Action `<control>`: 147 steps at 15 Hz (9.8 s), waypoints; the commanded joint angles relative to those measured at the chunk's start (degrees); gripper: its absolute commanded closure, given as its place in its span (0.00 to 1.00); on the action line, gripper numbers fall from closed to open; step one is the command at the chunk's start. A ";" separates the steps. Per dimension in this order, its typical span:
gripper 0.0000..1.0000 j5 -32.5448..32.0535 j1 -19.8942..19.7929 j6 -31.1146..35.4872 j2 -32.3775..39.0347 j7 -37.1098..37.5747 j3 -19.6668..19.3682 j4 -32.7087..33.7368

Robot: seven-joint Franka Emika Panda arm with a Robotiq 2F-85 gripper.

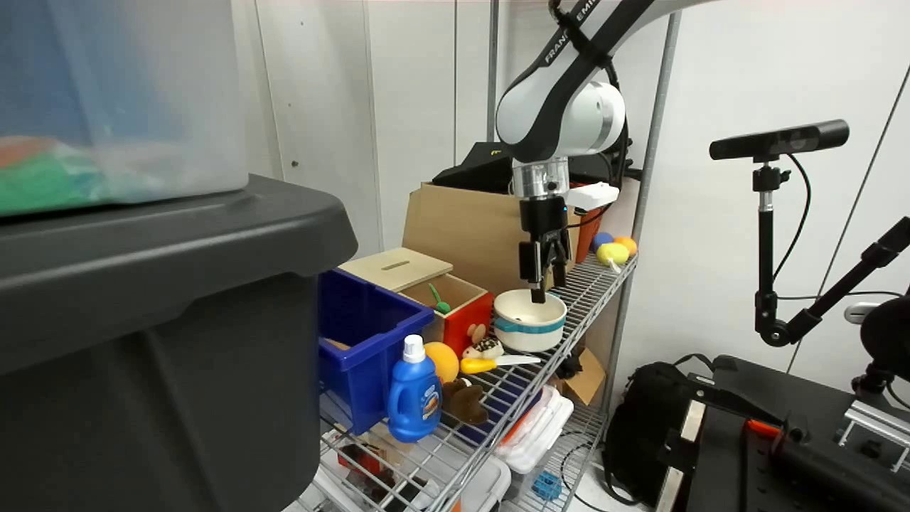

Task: Remove the brown plush toy from the white pot and place it on the right side of the rack

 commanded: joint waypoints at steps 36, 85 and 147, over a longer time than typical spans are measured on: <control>0.00 2.78 0.63 -1.59 1.66 -1.82 2.54 2.60; 0.00 3.49 -2.56 -1.87 1.32 -3.52 1.10 2.59; 0.00 2.87 -0.14 -11.17 12.25 -5.61 3.62 17.72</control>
